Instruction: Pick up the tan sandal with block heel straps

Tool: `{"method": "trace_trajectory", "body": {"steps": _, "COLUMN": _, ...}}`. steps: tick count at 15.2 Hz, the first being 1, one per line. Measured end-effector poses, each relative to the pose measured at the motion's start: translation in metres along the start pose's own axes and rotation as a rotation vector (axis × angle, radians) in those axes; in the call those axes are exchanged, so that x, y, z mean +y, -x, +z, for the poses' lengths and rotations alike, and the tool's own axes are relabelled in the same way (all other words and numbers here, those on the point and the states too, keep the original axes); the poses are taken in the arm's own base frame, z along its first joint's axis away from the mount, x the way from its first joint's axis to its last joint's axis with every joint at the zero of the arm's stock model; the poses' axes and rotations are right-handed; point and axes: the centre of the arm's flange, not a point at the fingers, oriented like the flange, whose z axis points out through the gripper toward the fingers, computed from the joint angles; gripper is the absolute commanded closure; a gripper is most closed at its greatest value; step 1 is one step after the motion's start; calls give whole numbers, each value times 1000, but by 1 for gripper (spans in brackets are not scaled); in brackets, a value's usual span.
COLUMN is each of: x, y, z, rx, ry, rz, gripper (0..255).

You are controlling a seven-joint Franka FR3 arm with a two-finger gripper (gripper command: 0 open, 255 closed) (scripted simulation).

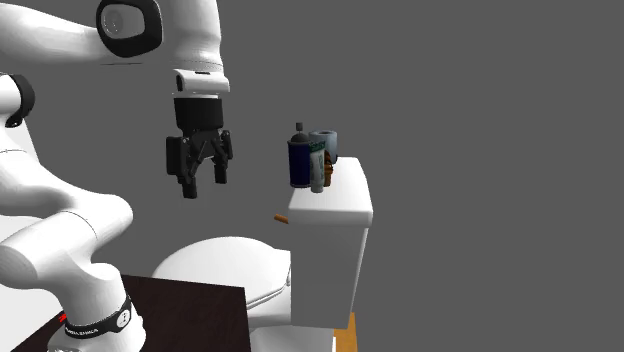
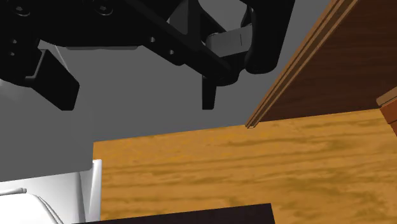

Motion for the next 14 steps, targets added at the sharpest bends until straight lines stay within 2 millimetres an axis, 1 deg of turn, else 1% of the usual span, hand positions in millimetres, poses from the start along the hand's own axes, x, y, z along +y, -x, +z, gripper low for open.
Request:
{"method": "trace_trajectory", "body": {"steps": 1, "x": 0, "y": 0, "z": 0, "rx": 0, "ry": 0, "rz": 0, "gripper": 0}}
{"method": "trace_trajectory", "body": {"steps": 3, "x": -16, "y": 1, "z": 1, "rx": -1, "ry": -2, "rz": 27, "gripper": 0}}
{"method": "trace_trajectory", "body": {"steps": 10, "x": -102, "y": -3, "z": 0, "rx": -9, "ry": -17, "rz": 192, "gripper": 0}}
{"method": "trace_trajectory", "body": {"steps": 11, "x": -114, "y": -5, "z": 2, "rx": -10, "ry": -19, "rz": 216, "gripper": 0}}
{"method": "trace_trajectory", "body": {"steps": 12, "x": -128, "y": -7, "z": -1, "rx": -12, "ry": -21, "rz": 241, "gripper": 0}}
{"method": "trace_trajectory", "body": {"steps": 13, "x": -141, "y": -13, "z": -2, "rx": -13, "ry": -24, "rz": 265, "gripper": 0}}
{"method": "trace_trajectory", "body": {"steps": 14, "x": -153, "y": -15, "z": -2, "rx": -14, "ry": -27, "rz": 290, "gripper": 0}}
